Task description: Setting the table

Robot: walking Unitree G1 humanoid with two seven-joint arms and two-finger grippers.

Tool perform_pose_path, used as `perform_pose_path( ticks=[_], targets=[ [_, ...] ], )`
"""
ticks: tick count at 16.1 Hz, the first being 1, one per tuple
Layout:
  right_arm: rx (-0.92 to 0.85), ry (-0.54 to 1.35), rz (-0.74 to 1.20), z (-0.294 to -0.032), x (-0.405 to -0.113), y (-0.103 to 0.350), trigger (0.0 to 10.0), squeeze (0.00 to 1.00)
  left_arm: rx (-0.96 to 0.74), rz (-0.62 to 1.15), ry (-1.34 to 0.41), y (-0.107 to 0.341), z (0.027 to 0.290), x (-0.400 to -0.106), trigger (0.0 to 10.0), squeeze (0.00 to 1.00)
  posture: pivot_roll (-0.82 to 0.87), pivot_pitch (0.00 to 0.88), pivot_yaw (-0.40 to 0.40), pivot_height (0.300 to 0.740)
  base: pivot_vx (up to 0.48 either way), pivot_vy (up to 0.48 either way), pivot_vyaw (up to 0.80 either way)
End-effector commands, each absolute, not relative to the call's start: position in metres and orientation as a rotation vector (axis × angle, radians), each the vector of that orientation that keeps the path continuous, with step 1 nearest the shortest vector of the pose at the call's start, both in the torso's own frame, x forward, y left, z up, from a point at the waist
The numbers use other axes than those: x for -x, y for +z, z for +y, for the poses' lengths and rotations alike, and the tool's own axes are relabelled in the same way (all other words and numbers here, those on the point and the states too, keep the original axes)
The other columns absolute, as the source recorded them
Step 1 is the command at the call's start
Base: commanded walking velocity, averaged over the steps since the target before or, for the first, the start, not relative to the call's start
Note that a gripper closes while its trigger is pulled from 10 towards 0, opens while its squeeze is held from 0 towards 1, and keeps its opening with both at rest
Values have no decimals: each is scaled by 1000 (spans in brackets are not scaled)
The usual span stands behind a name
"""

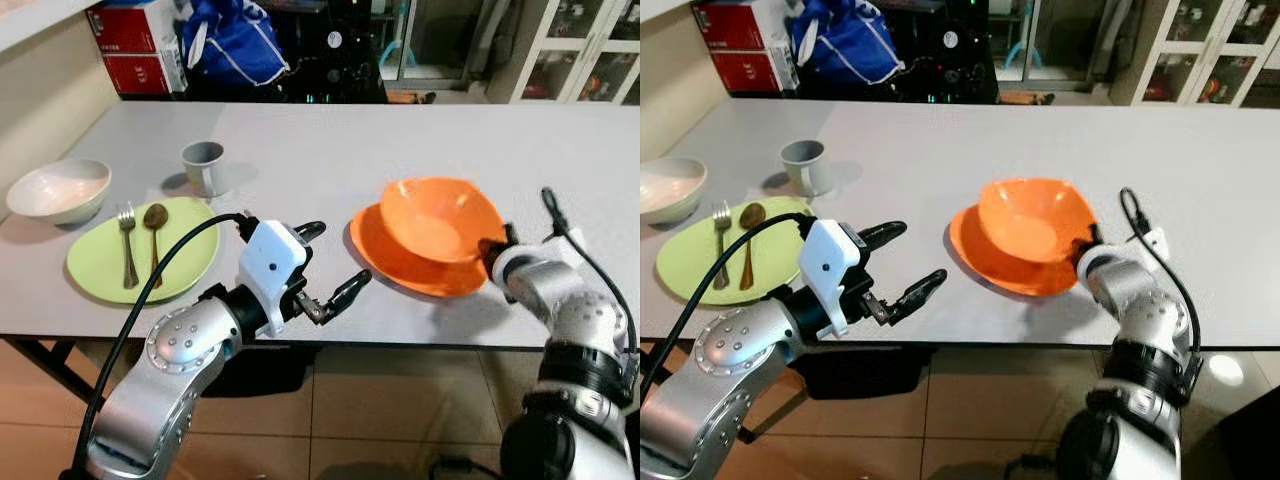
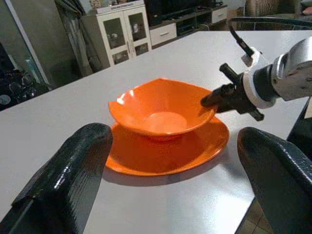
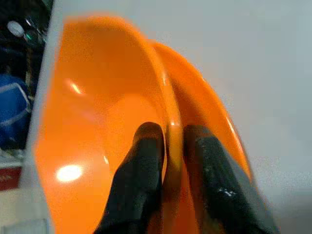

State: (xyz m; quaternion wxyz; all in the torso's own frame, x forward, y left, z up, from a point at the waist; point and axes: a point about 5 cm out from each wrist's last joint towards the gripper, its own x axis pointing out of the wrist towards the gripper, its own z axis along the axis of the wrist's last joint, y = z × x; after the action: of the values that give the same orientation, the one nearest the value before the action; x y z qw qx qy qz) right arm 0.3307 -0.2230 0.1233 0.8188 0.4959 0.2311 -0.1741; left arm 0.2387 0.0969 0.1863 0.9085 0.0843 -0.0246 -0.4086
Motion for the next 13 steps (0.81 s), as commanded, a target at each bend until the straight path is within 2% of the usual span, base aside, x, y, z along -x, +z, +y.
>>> perform_pose_path(
  ticks=[1, 8, 9, 11, 12, 13],
  targets=[
    [-1037, -362, 502, -220, -329, 128, 10000, 1000, -188, -71, -840, 190, 96, -242, 10000, 0, -13, 0, -1, 740, 0, 0, 0],
    [-1010, -323, 427, -224, -324, 151, 10000, 1000, -206, -107, -815, 193, 96, -255, 10000, 0, -37, 0, 31, 740, 0, 0, 0],
    [-989, -311, 423, -224, -322, 157, 10000, 0, -209, -115, -804, 193, 95, -255, 10000, 0, -24, 0, 12, 740, 0, 0, 0],
    [-919, -321, 406, -223, -308, 165, 10000, 0, -216, -91, -690, 191, 105, -257, 10000, 0, -14, 0, 0, 740, 0, 0, 0],
    [-857, -294, 399, -220, -299, 172, 10000, 0, -201, -56, -601, 191, 113, -260, 10000, 0, -7, 0, -12, 740, 0, 0, 0],
    [-761, -280, 387, -220, -288, 180, 10000, 0, -185, -94, -508, 196, 120, -263, 10000, 0, -3, 0, -21, 740, 0, 0, 0]
  ],
)
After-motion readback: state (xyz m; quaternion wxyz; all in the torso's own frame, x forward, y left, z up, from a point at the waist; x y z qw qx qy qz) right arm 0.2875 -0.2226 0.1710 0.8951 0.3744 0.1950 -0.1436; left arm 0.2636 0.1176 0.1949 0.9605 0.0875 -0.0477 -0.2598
